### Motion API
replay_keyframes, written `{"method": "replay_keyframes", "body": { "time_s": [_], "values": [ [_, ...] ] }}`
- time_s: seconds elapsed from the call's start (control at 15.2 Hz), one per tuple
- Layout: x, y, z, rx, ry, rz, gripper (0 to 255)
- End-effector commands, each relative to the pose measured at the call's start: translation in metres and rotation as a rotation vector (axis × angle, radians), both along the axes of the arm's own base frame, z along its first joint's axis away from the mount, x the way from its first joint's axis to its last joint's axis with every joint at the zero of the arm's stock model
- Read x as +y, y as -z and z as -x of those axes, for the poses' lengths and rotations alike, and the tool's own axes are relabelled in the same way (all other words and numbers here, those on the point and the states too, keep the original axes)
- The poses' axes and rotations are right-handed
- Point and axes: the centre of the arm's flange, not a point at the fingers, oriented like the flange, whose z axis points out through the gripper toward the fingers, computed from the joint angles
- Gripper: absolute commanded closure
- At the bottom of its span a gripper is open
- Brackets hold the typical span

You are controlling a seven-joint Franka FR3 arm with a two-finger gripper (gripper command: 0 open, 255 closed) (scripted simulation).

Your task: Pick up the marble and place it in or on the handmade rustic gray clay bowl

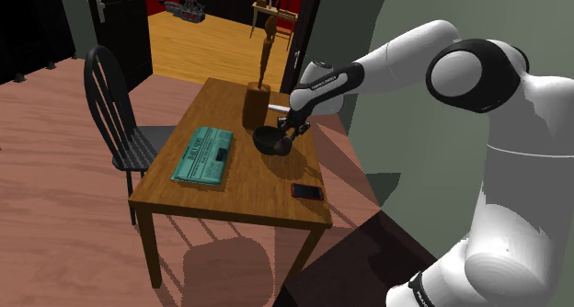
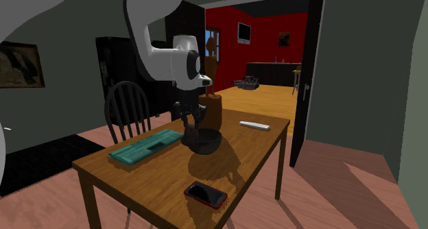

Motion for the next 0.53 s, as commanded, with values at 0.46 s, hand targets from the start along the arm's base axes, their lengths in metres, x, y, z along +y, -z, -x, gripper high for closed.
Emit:
{"method": "replay_keyframes", "body": {
  "time_s": [0.46],
  "values": [
    [-0.008,-0.038,-0.024,0.0,0.0,0.0,255]
  ]
}}
